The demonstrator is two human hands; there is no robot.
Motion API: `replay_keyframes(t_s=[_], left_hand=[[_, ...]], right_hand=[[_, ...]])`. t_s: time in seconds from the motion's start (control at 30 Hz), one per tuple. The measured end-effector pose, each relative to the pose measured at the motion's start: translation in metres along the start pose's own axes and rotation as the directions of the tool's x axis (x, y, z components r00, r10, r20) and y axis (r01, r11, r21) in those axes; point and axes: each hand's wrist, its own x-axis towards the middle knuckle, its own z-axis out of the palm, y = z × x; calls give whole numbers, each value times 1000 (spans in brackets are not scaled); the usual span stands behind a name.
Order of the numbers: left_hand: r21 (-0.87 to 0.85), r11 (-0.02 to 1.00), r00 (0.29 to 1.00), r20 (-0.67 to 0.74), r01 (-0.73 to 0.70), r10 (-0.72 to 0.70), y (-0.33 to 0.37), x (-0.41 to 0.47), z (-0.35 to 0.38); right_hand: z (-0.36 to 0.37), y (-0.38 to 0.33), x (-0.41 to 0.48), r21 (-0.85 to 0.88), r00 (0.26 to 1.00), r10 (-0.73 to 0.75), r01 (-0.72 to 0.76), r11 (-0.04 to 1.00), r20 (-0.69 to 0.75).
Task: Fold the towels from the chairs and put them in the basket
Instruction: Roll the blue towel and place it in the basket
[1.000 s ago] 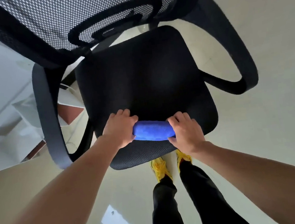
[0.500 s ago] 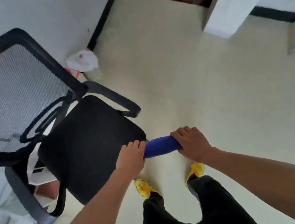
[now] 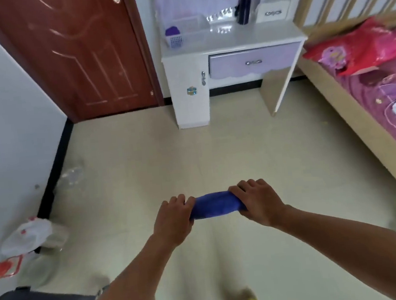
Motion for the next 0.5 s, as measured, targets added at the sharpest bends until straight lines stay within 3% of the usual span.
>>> replay_keyframes(t_s=[0.23,0.5], left_hand=[[75,991,985,-124,-110,118,22,148,-71],[112,982,964,-199,-154,174,-7,322,-113]], right_hand=[[-49,121,68,-36,988,109,-114,993,-111],[-84,229,201,-104,976,121,-141,984,-178]])
